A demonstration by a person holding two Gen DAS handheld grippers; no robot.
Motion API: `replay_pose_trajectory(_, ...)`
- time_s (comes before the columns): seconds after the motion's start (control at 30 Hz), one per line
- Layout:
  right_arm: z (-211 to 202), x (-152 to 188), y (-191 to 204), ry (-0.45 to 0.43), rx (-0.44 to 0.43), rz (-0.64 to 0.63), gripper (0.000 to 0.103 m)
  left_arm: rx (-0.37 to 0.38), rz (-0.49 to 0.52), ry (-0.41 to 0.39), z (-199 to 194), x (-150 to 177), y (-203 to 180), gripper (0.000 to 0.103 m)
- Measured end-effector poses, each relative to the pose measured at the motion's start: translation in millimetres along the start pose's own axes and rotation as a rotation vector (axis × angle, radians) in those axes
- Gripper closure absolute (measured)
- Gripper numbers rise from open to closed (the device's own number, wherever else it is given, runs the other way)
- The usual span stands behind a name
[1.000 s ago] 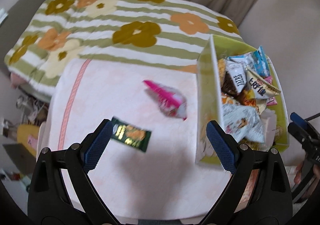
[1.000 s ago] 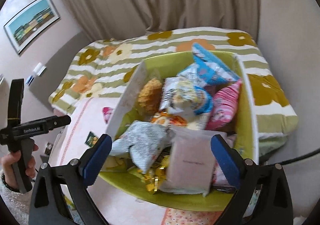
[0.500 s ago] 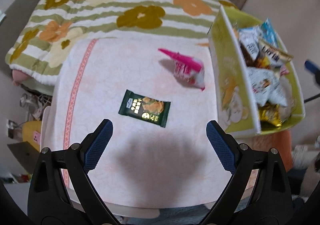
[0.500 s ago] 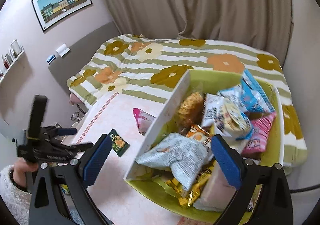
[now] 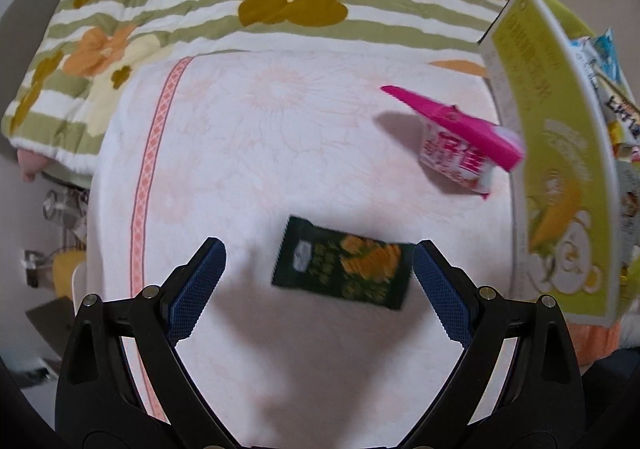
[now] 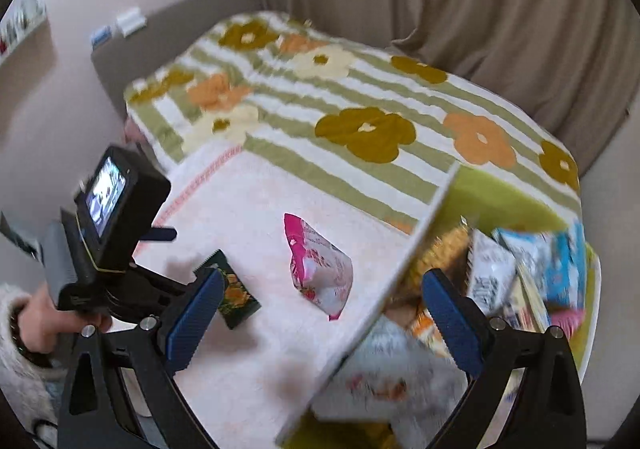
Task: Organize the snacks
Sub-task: 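Move both tools back over the pink bag and dark green cracker packet, then grasp the dark green cracker packet with left tool while right tool grasps pink bag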
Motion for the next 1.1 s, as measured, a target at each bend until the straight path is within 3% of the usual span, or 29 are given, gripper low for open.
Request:
replay_pose_trajectory(0.2,67,5,3,0.195,0.042,-0.164,0.004,0.023,0.063,0.044,39,-3,0,0.009)
replay_pose_trajectory(0.33,98,13,12,0.294,0.037,-0.322,0.004,-0.005,0.122,0.052,56,1,-7,0.009)
replay_pose_trajectory(0.53,128,24,22,0.384,-0.025,-0.472,0.004,-0.023,0.142,0.053,57,12,-10,0.009)
replay_pose_trajectory(0.7,147,27,23,0.434,-0.082,-0.480,0.004,-0.077,0.148,0.071,45,27,-1,0.009)
replay_pose_trajectory(0.83,161,27,28,0.490,-0.112,-0.460,0.004,-0.100,0.061,0.089,34,39,22,0.009)
replay_pose_trajectory(0.97,172,27,29,0.545,-0.129,-0.398,0.004,-0.066,-0.099,0.098,32,45,44,0.009)
replay_pose_trajectory(1.1,176,31,28,0.588,-0.127,-0.392,0.004,-0.016,-0.155,0.097,33,50,46,0.010)
Point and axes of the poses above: each gripper's, at about its wrist camera, not at the fingertips, and z roughly the way its jaws point, y to its left, x to its underside, the point moved 1 cm from there along z, roughly the way its jaws point, and after that the axes turned 15 degrees about -y, right-handed, at the moved point
